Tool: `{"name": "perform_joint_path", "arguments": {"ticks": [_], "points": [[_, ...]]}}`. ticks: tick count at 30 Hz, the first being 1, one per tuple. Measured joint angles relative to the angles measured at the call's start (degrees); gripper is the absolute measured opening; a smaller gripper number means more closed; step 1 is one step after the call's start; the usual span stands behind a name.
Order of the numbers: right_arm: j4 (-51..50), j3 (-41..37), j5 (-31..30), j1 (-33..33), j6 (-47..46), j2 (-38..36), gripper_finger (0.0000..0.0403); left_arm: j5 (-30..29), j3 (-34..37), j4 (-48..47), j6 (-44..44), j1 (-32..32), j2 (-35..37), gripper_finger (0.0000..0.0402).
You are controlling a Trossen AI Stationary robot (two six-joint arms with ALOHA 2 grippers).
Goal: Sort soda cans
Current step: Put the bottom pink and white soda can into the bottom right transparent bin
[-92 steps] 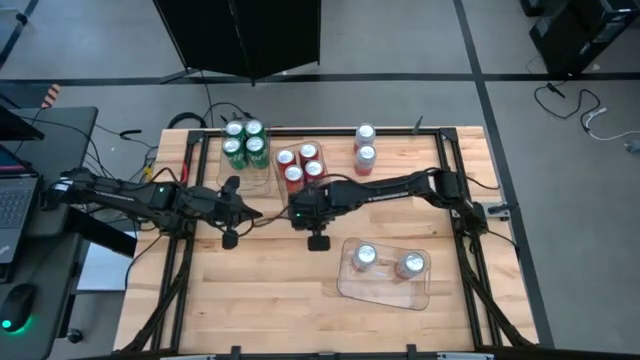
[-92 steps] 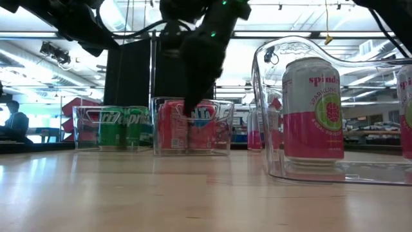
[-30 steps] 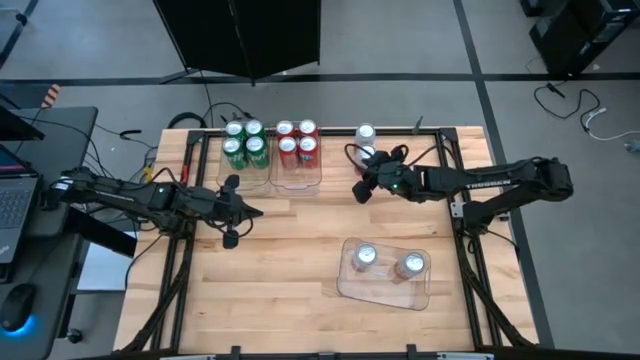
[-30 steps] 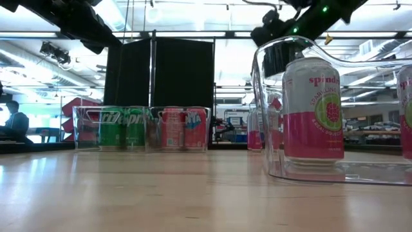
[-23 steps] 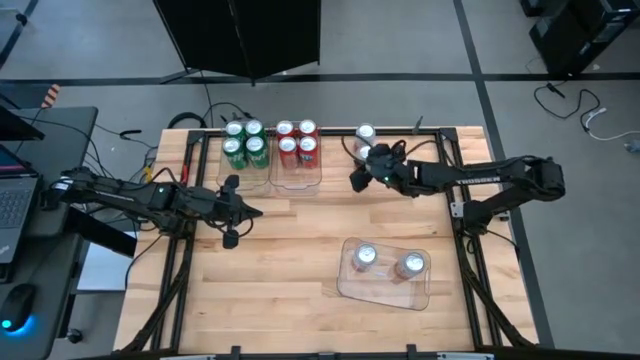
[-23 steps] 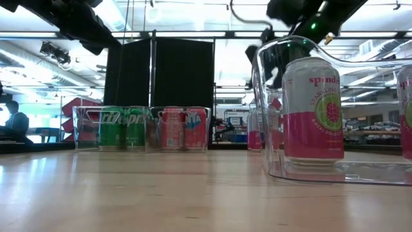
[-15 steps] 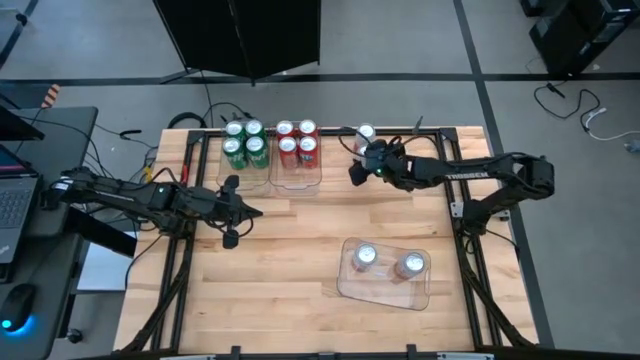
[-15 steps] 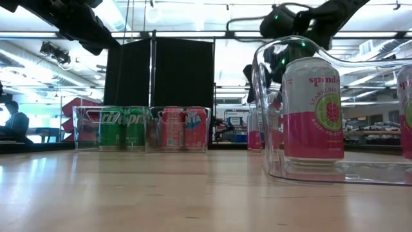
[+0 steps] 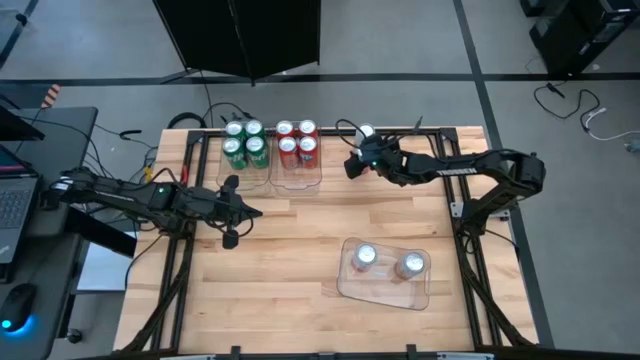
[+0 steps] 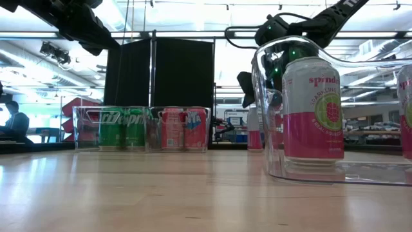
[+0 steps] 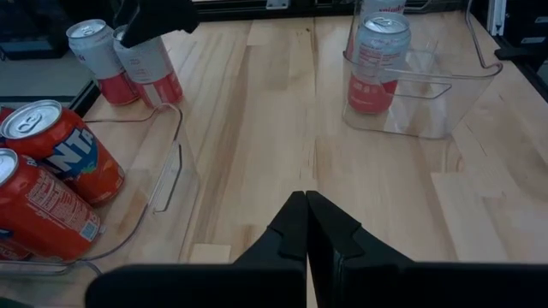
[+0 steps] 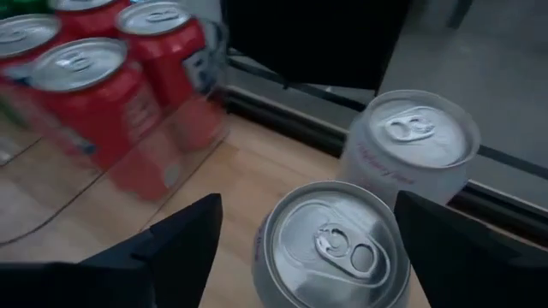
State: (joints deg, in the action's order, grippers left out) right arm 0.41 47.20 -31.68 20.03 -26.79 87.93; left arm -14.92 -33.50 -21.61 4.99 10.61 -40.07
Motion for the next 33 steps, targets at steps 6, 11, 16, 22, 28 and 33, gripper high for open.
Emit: {"name": "perform_joint_path", "arguments": {"ticks": [6,11,16,22,28,33], "points": [[-1.0,-0.3,2.8,-0.5,1.0,-3.6,0.0329,0.0,0.0,-0.1,0.0,0.0,0.0,0.0000],[-1.5,-0.3,2.3,-0.5,0.7,-5.1,0.0340,0.0,0.0,-0.1,0.2,0.0,0.0,0.0000],[-1.9,-0.3,2.4,-0.5,0.6,-1.6,0.0351,0.0,0.0,-0.1,0.2,0.0,0.0,0.0000],[-1.9,-0.3,4.6,0.1,-0.1,4.0,0.0351,0.0,0.0,-0.1,0.2,0.0,0.0,0.0000],[-1.9,-0.2,5.8,0.0,-0.6,4.3,0.0287,0.0,0.0,-0.1,0.0,0.0,0.0,0.0000],[-2.8,-0.3,6.4,-3.3,-0.2,-0.9,0.0274,0.0,0.0,0.0,1.1,0.0,0.0,0.0000]]}}
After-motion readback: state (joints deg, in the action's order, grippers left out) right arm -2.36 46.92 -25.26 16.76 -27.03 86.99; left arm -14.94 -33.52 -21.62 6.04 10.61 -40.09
